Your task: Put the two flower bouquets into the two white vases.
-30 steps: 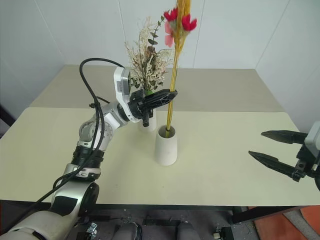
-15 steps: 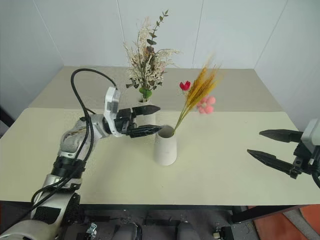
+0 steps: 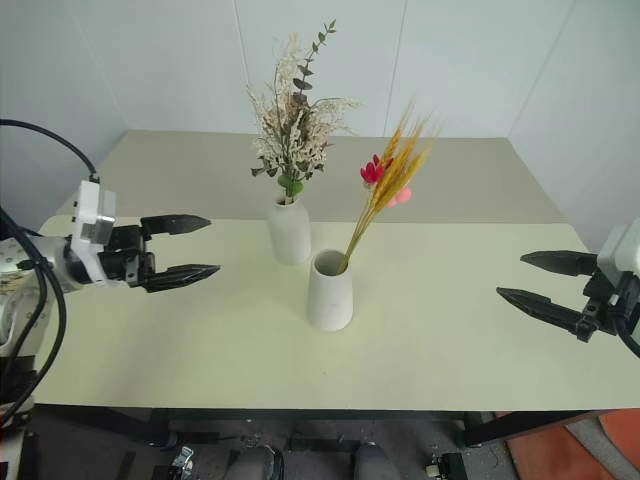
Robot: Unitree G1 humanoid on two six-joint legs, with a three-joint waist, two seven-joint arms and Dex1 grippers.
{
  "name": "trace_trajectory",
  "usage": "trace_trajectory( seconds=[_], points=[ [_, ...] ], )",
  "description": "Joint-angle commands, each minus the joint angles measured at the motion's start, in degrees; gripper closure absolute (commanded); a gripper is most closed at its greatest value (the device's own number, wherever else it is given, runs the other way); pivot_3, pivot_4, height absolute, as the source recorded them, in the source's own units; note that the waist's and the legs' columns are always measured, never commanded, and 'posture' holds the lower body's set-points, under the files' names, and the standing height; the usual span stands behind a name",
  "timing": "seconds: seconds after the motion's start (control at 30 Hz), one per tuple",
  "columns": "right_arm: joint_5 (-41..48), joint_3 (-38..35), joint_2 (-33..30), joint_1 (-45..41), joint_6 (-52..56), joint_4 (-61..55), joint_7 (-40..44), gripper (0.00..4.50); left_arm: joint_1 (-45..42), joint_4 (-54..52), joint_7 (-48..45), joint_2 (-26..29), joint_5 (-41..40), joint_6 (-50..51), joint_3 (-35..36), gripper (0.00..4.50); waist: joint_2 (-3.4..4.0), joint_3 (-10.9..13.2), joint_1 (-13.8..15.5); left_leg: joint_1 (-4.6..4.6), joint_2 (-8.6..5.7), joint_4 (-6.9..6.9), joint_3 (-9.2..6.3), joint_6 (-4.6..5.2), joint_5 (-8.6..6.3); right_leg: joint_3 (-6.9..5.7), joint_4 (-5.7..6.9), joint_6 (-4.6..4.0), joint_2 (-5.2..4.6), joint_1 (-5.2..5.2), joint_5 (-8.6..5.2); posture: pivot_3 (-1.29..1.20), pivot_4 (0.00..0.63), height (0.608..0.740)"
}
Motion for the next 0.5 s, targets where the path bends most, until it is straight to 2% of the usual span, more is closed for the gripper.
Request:
trace_trajectory(
  seconds=[0.03, 0.1, 0.23, 0.5],
  points=[
    [-0.64, 0.49, -2.51, -0.71, -1.12, 1.84, 1.73, 0.8, 2.85, -3.09, -4.11, 5.88, -2.63, 1.02, 6.22, 0.0, 0.02, 0.02, 0.08, -0.01, 0.01, -0.01, 0.03, 0.0, 0.0, 0.0, 0.0, -0.01, 0.0, -0.02, -0.02, 0.0, 0.15, 0.74],
    [0.27, 0.85, -3.14, -1.13, -0.7, 2.75, 3.04, 0.08, 3.62, -2.64, -3.73, 7.75, -1.8, 0.21, 7.52, 0.0, 0.04, 0.02, 0.36, -0.04, 0.01, -0.04, 0.04, 0.0, 0.0, -0.01, 0.01, -0.01, -0.02, -0.07, -0.05, 0.0, 0.15, 0.74],
    [1.17, 1.72, -4.03, -2.37, -0.72, 4.15, 5.23, 0.03, 3.23, -1.5, -2.55, 9.29, -1.13, -0.47, 8.68, 0.0, 0.05, 0.03, 0.27, -0.02, 0.01, -0.03, 0.05, 0.0, 0.0, -0.02, 0.02, 0.01, -0.02, -0.06, -0.07, 0.0, 0.15, 0.74],
    [2.79, 0.59, -4.81, -3.01, 0.06, 4.64, 8.08, 0.03, 2.93, -2.55, 0.25, 8.11, -1.62, -0.69, 8.63, 0.0, 0.06, 0.04, 0.19, -0.06, 0.05, -0.05, 0.09, 0.0, 0.0, -0.01, 0.04, 0.01, 0.0, -0.13, -0.08, 0.0, 0.15, 0.74]
  ],
)
